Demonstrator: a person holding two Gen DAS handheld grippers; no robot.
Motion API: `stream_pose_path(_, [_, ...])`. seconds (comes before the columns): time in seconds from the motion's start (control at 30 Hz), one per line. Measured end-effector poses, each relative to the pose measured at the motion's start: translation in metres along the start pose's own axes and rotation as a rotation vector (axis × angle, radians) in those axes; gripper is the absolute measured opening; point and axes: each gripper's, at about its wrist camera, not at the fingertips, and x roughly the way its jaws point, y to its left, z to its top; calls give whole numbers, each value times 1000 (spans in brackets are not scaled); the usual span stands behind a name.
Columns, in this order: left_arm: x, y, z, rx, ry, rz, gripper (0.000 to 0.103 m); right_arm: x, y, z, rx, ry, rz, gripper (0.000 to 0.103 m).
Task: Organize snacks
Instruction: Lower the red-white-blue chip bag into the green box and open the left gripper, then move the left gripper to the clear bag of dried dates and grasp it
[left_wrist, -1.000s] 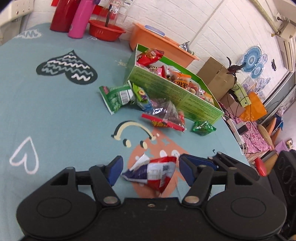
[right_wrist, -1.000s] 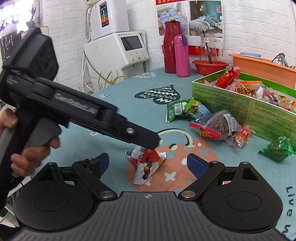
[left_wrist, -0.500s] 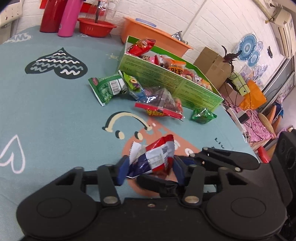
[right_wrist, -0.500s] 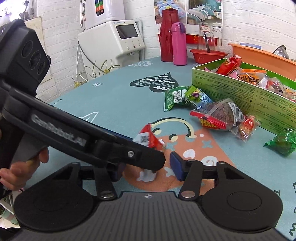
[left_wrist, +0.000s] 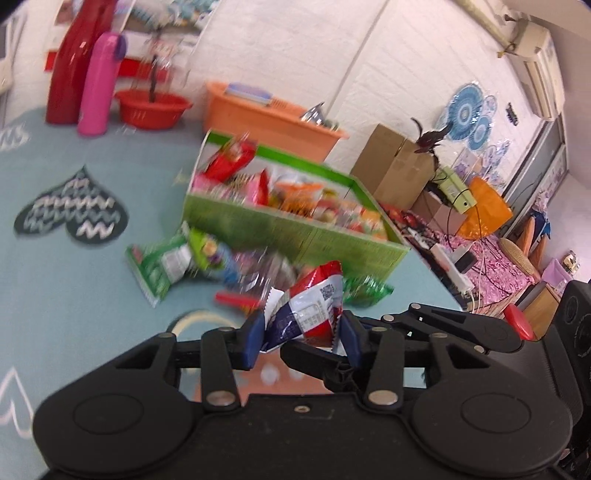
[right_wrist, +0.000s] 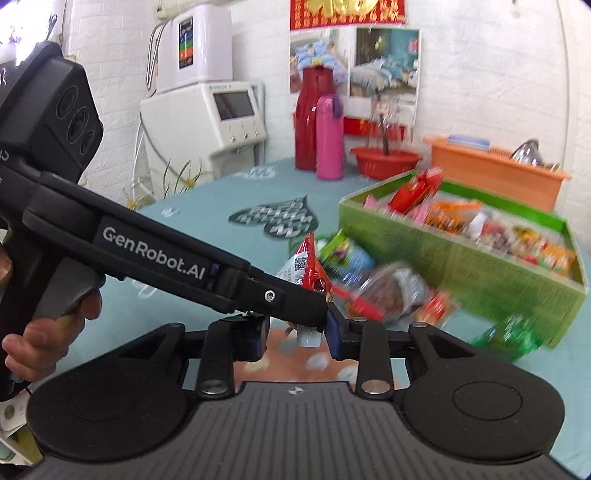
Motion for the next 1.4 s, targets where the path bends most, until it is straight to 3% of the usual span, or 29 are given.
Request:
stream_pose_path(0.37, [32, -7, 71, 75, -90, -34, 64, 15, -42, 46, -39, -132, -98, 55])
stream_pose_path(0.77, [81, 28, 109, 62, -79, -18, 65, 67, -80, 62, -52, -149, -111, 54])
stream_pose_path(0.87, [94, 38, 111, 51, -69, 12, 72, 81, -85, 60, -60, -139, -110, 55])
stream_pose_path(0.9, [99, 42, 110, 50, -65, 35, 82, 88, -86, 59, -65, -136, -112, 56])
stream_pose_path(0.93, [103, 45, 110, 49, -57, 63, 103, 93, -86, 58, -75, -126, -111, 65])
stream_pose_path(0.97, [107, 47, 108, 44, -53, 97, 103, 98, -85, 57, -88, -106, -122, 85])
stream_pose_path(1.03, [106, 51, 105, 36, -60, 131, 103, 102, -81, 52, -116, -94, -165, 103])
stream_pose_path(1.23, [88, 53, 103, 17, -80, 135, 103, 87, -80, 45, -122, -103, -168, 103])
stream_pose_path(1.4, [59, 37, 99, 16, -116, 127, 103, 53, -73, 48, -105, -165, -149, 103])
